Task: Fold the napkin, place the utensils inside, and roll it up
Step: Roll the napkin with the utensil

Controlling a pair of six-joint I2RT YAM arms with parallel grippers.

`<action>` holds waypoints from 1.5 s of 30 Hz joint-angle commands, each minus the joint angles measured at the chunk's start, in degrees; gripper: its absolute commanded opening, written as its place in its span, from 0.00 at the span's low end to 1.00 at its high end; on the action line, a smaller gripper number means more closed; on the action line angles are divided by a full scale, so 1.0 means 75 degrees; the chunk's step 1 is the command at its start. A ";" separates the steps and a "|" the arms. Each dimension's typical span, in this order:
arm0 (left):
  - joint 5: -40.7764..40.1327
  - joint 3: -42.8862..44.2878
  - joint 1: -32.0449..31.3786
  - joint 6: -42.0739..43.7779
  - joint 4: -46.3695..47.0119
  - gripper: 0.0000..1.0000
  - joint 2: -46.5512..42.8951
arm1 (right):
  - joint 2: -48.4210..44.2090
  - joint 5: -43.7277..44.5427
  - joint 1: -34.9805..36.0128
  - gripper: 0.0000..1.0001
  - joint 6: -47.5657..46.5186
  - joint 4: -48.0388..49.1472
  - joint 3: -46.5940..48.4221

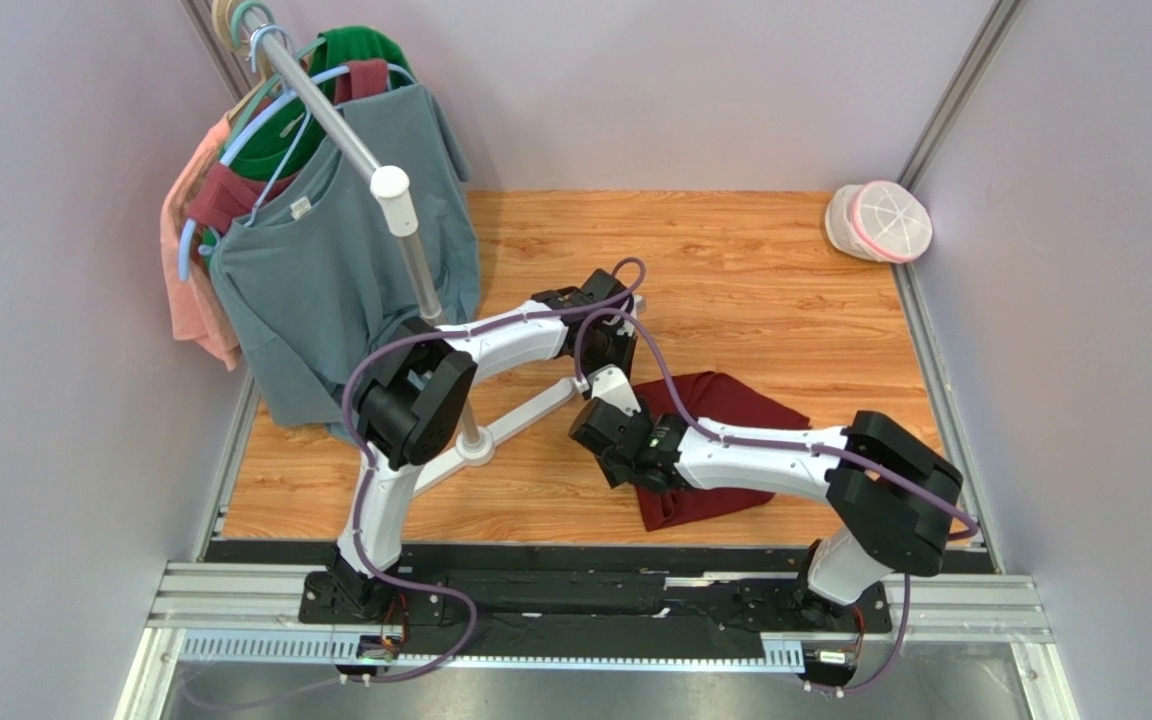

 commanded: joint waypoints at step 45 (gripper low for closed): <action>0.0318 -0.1523 -0.0022 -0.0135 0.1763 0.70 -0.1495 | -0.0396 -0.7537 -0.4547 0.02 0.1718 0.6793 -0.4924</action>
